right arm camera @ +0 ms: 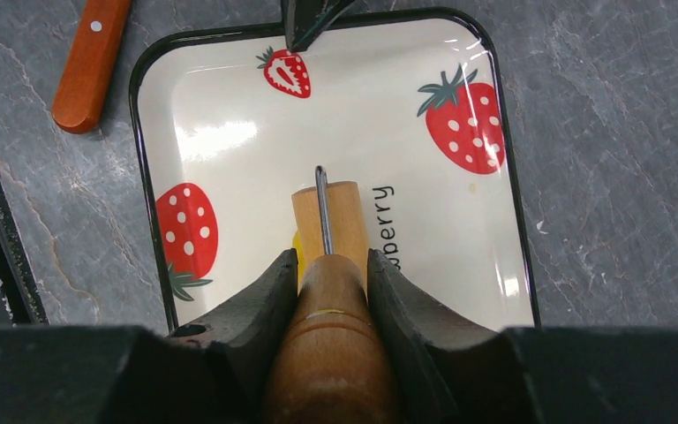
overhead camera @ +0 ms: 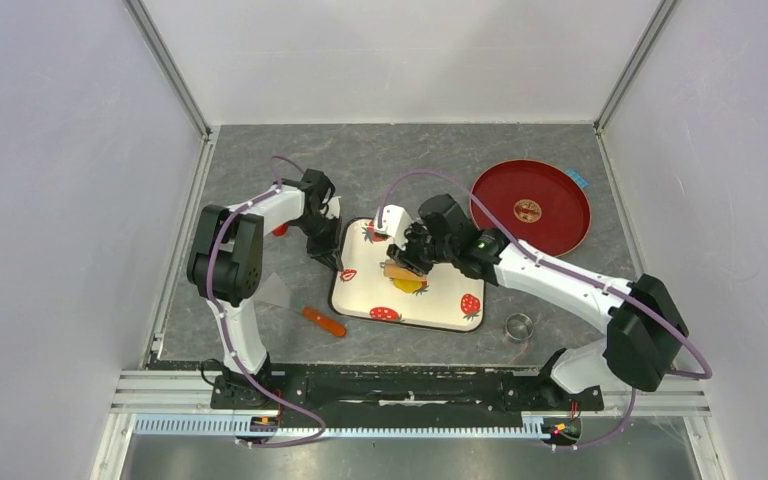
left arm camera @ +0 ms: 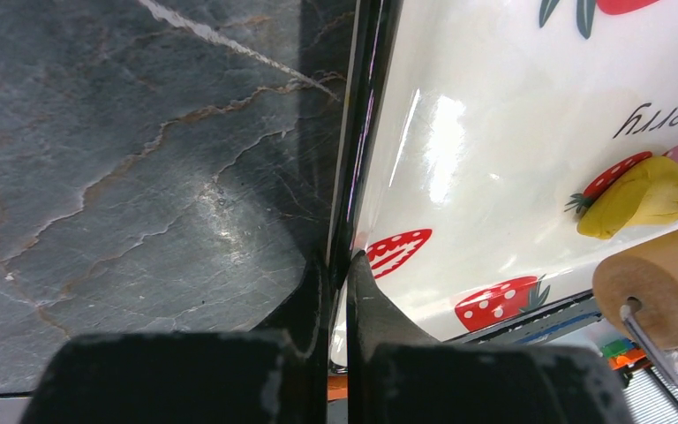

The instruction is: Roll out the dumpling wrappers from the dough

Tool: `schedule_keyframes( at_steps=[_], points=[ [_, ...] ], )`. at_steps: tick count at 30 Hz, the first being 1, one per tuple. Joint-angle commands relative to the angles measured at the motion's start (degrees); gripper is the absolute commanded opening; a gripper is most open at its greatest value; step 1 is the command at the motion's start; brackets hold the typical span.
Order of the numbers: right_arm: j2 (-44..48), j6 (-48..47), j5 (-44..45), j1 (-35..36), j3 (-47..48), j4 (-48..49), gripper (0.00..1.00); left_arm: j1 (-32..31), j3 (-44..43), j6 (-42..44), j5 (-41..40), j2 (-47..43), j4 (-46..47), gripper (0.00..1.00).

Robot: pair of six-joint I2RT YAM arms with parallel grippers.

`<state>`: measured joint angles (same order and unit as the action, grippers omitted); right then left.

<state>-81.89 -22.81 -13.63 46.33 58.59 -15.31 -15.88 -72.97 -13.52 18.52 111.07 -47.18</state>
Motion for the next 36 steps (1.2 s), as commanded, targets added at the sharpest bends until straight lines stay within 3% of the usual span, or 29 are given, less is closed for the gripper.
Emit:
schedule_keyframes(
  at_steps=[1, 14, 26, 36],
  points=[
    [-1.74, -1.36, 3.03, 1.43, 4.2, 1.16, 0.0, -0.25, -0.38, 2.64, -8.08, 1.56, 2.44, 0.02],
    [-4.38, -1.13, 5.27, 2.72, 0.8, 0.58, 0.0, -0.51, -0.33, 2.71, -8.15, 1.63, 2.46, 0.02],
    [2.06, 3.96, 2.63, 4.53, -8.61, 6.87, 0.0, -0.91, -0.59, 2.53, -7.71, 2.38, 2.44, 0.02],
    [1.69, 3.62, 6.16, 4.92, -13.77, 8.74, 0.0, -1.17, -0.62, 2.56, -7.53, 2.48, 2.44, 0.02]
  ],
)
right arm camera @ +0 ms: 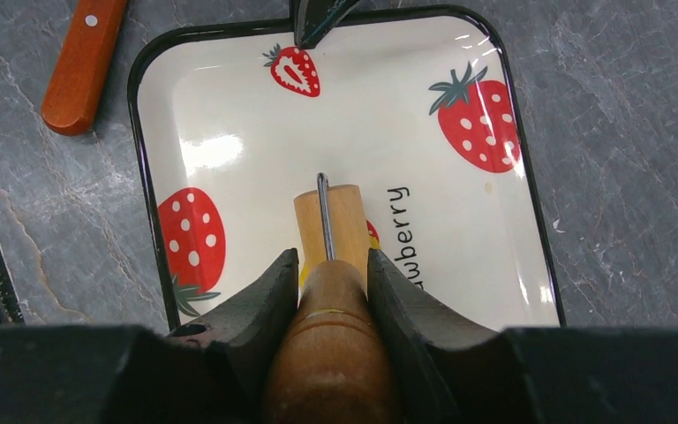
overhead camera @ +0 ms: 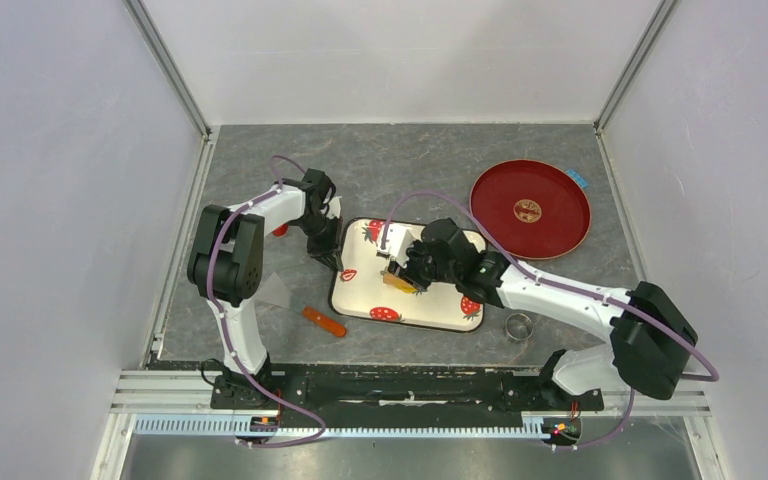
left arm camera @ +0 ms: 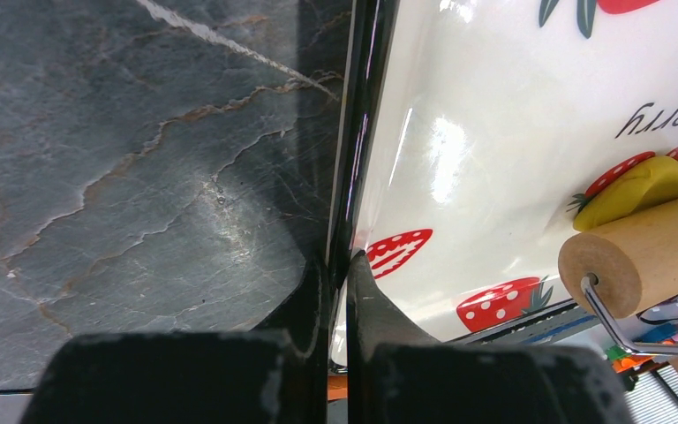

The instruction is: Roll out the dumpling wrappers from the dough

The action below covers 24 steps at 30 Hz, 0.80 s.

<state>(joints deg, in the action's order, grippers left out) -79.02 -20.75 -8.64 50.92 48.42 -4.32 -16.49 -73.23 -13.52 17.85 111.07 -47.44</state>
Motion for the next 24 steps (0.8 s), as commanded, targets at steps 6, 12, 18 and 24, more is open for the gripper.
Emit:
schedule_keyframes(
  at_steps=[6, 12, 18, 24],
  points=[
    [-1.77, 1.61, 2.97, 0.19, -5.16, -1.17, 0.0, -0.81, -0.33, 2.53, -6.9, 2.48, 2.7, 0.02],
    [-1.07, 2.55, 2.47, -1.78, -6.32, -0.26, 0.0, -0.8, -0.42, 2.53, -6.93, 2.49, 2.7, 0.02],
    [-1.33, 2.73, -0.95, -3.17, -6.15, -0.83, 0.0, -0.82, -0.45, 2.64, -6.84, 2.54, 2.7, 0.02],
    [-1.19, 3.15, -2.96, -3.19, -8.87, -1.1, 0.0, -0.82, -0.51, 2.62, -6.86, 2.66, 2.71, 0.02]
  ],
)
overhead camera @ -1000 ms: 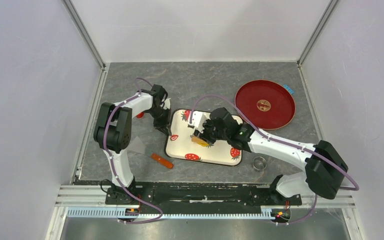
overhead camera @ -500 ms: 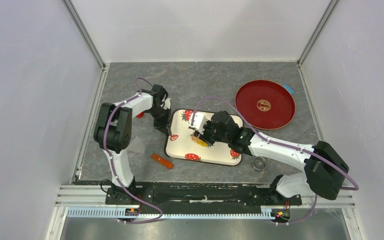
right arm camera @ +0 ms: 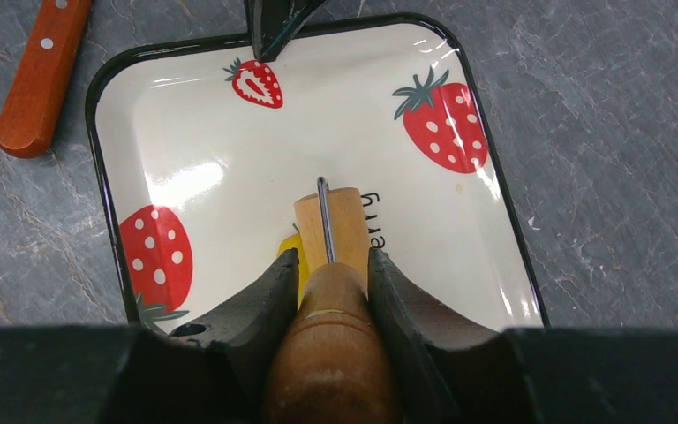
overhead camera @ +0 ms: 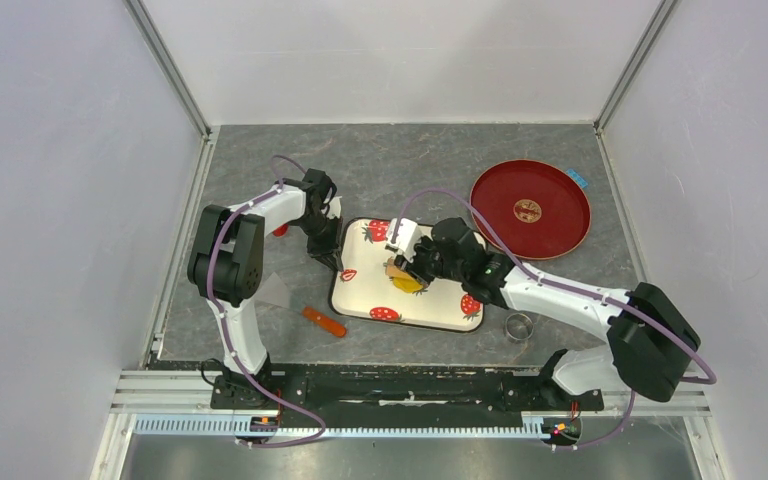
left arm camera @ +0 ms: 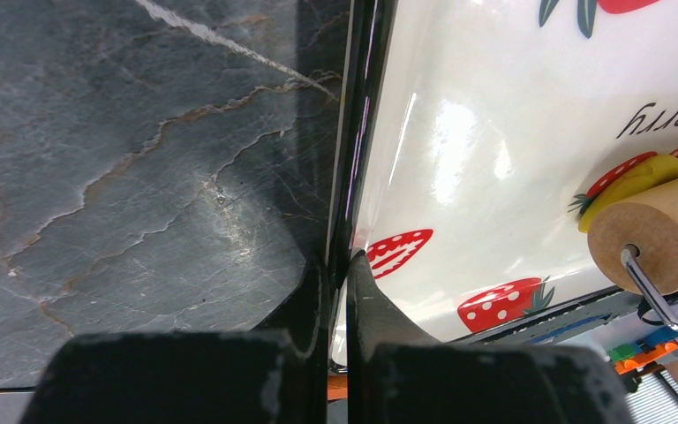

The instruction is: Roll out the dumpling wrappers from the dough

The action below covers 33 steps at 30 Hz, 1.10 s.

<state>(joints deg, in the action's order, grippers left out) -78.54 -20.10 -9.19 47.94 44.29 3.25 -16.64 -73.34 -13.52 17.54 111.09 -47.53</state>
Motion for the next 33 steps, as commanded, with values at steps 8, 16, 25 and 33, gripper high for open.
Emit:
schedule_keyframes(
  at_steps=[8, 16, 25, 33],
  points=[
    [-1.83, 3.38, -2.76, -0.17, -8.18, -8.75, 0.0, -0.67, -0.47, 2.62, -6.53, 2.66, 2.79, 0.02],
    [-0.14, 4.8, -2.22, -0.24, -11.15, -7.54, 0.0, -0.67, -0.31, 2.49, -6.98, 2.64, 2.78, 0.02],
    [0.15, 5.51, -1.95, 0.96, -11.38, -8.64, 0.0, -0.67, -0.28, 2.4, -6.97, 2.8, 2.79, 0.02],
    [-0.12, 7.3, -0.66, 2.83, -10.74, -9.56, 0.0, -0.67, -0.23, 2.38, -7.08, 2.88, 2.84, 0.02]
  ],
)
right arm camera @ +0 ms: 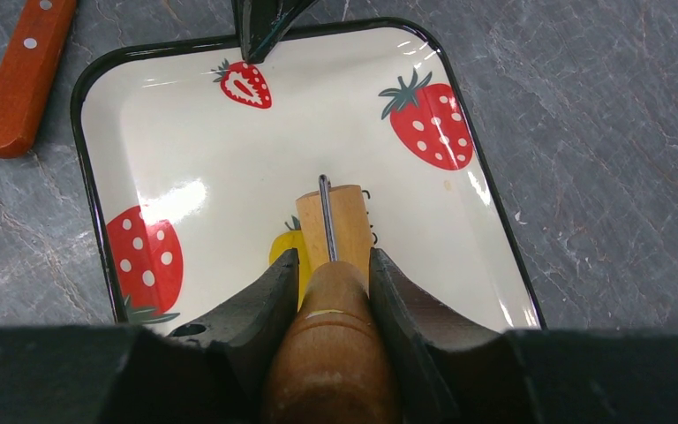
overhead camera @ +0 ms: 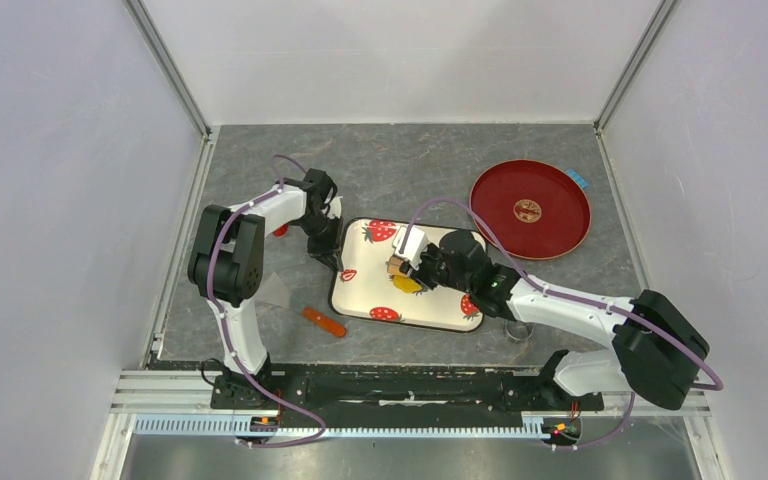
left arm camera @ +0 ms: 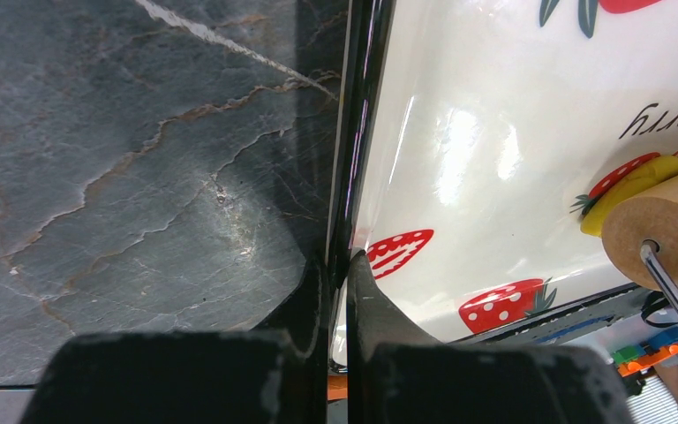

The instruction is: Roll out the dumpling wrappers from the dough

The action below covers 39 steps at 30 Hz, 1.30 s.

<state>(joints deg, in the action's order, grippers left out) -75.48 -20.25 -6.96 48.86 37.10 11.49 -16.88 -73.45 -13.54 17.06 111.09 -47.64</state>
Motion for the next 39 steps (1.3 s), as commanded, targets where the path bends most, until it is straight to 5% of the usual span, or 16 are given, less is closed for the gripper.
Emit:
schedule_keyframes(
  at_steps=[1, 39],
  points=[
    [-3.3, 7.57, -2.79, 2.18, -3.44, -17.97, 0.0, -0.47, -0.12, 2.39, -6.6, 2.87, 2.9, 0.02],
    [-5.12, 8.91, -5.82, 4.22, -1.33, -19.62, 0.0, -0.43, -0.29, 2.48, -6.07, 3.11, 2.9, 0.02]
  ],
)
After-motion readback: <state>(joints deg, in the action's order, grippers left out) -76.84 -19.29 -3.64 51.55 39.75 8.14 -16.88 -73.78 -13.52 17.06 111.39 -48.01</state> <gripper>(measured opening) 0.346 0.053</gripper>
